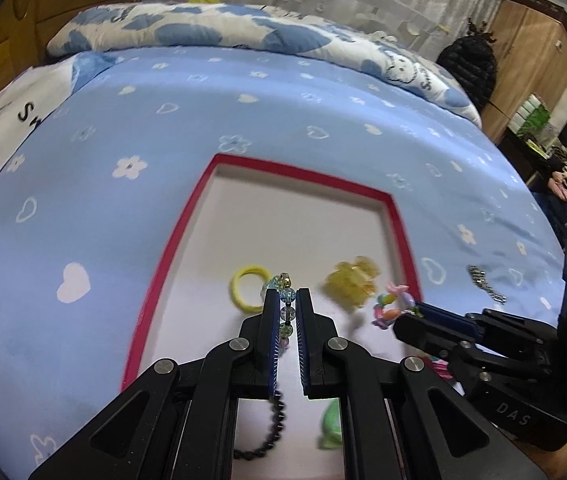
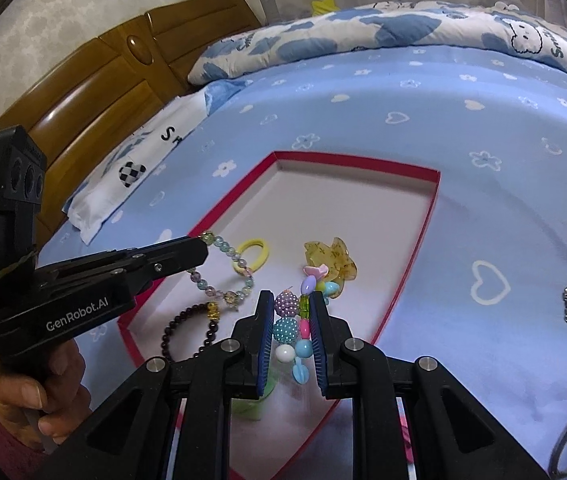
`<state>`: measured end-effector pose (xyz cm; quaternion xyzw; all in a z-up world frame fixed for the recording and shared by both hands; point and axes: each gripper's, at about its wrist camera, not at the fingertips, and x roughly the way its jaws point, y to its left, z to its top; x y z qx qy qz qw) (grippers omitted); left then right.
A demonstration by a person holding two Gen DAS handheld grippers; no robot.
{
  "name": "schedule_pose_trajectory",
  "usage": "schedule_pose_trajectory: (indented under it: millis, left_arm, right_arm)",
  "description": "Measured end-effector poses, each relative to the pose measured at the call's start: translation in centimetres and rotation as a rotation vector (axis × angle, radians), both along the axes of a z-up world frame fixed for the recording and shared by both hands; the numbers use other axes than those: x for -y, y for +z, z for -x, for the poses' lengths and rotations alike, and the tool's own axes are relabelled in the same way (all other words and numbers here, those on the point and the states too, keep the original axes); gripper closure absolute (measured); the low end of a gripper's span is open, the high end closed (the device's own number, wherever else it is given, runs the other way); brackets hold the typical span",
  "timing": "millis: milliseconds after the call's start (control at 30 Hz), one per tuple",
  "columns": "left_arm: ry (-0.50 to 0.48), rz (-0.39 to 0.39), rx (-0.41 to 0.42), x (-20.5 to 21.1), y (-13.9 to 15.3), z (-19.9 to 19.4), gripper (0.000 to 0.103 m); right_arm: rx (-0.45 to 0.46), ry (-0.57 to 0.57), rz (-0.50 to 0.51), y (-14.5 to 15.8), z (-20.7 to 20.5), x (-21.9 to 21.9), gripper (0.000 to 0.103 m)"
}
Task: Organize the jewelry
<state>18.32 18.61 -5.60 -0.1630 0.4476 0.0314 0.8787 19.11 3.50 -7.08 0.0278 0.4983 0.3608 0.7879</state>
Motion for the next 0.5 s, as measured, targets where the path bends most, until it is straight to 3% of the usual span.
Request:
schedule_pose_trajectory:
  millis: [500]
  left_arm:
    - [0.097,-0.006,-0.092,-1.8,-3.4,-1.1,0.096]
  right_arm:
    - [-0.050,0.058,0.060,-2.9,-0.3,-2.6,0.086]
